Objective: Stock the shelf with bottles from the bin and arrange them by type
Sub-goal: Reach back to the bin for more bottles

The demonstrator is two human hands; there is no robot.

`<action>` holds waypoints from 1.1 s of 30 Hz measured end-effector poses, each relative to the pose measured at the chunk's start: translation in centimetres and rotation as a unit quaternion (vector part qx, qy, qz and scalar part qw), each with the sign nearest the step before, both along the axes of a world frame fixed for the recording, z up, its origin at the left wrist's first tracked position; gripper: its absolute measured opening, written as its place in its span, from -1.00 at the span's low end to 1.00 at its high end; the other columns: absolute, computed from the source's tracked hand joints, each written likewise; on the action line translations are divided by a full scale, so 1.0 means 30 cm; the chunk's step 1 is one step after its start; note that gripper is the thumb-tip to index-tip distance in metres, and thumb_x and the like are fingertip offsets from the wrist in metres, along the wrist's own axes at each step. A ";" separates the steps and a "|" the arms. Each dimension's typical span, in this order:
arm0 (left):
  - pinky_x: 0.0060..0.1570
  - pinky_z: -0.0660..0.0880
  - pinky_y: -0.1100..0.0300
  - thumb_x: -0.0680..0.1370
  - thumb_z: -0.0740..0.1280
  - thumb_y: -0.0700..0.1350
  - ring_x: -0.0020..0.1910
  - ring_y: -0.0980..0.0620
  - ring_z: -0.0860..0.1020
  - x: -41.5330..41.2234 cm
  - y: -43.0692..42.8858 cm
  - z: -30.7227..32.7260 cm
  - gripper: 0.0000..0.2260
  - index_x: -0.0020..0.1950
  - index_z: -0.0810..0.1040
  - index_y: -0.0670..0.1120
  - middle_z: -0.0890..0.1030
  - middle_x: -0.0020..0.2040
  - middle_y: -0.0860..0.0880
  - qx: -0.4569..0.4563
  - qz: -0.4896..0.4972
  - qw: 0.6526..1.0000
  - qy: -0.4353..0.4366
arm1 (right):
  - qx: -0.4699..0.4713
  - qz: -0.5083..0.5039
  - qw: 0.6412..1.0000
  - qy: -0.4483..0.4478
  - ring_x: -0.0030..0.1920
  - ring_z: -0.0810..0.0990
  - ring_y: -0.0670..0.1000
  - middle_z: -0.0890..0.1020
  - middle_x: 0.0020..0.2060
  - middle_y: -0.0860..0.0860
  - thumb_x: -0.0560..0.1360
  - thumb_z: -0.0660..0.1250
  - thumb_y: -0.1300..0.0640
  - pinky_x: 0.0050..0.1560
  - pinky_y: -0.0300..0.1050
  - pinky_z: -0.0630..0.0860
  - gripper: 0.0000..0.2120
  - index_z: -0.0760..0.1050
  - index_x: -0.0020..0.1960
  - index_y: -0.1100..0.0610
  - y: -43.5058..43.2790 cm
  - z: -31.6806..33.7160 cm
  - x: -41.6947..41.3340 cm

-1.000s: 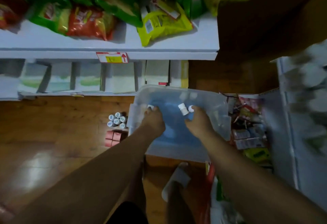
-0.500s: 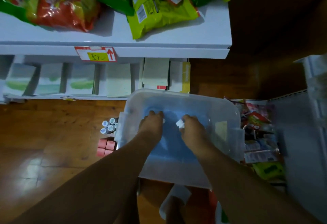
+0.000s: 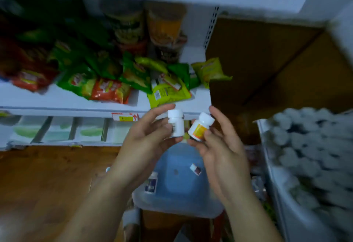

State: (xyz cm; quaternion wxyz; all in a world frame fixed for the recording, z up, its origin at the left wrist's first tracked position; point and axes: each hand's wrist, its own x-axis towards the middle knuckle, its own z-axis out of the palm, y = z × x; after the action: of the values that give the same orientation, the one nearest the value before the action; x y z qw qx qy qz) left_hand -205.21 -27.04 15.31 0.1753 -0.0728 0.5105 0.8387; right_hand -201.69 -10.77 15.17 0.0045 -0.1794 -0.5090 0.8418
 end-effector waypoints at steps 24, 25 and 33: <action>0.04 0.62 0.14 0.63 0.39 -0.21 0.14 -0.15 0.67 -0.012 -0.243 1.107 -0.69 0.36 0.62 -0.04 0.68 0.26 -0.23 0.036 -0.051 0.963 0.264 | 0.208 0.027 0.943 0.257 0.16 0.71 0.05 0.72 0.15 0.04 0.59 0.42 0.30 0.17 0.02 0.64 -0.58 0.59 0.33 -0.12 -0.199 1.113 -0.014; 0.06 0.60 0.13 0.62 0.42 -0.19 0.15 -0.16 0.67 -0.025 -0.254 1.105 -0.69 0.37 0.61 -0.02 0.69 0.26 -0.20 0.009 -0.044 0.959 0.279 | 0.215 0.027 0.941 0.258 0.15 0.71 0.04 0.72 0.14 0.03 0.58 0.43 0.29 0.16 0.02 0.65 -0.57 0.59 0.32 -0.12 -0.213 1.117 -0.033; 0.12 0.66 0.10 0.66 0.41 -0.16 0.15 0.07 0.69 -0.286 -0.354 0.977 -0.70 0.38 0.54 0.00 0.72 0.20 0.06 -0.251 0.065 0.911 0.322 | 0.341 0.026 0.915 0.214 0.17 0.65 -0.13 0.67 0.18 -0.15 0.59 0.45 0.17 0.19 -0.20 0.59 -0.57 0.51 0.39 -0.15 -0.329 0.985 -0.321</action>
State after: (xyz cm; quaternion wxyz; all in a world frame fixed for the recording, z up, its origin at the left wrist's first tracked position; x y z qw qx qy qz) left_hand -213.80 -37.67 44.62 -0.0769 0.1264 0.7271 0.6704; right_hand -211.32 -20.64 44.72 0.1521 0.0309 -0.7563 0.6355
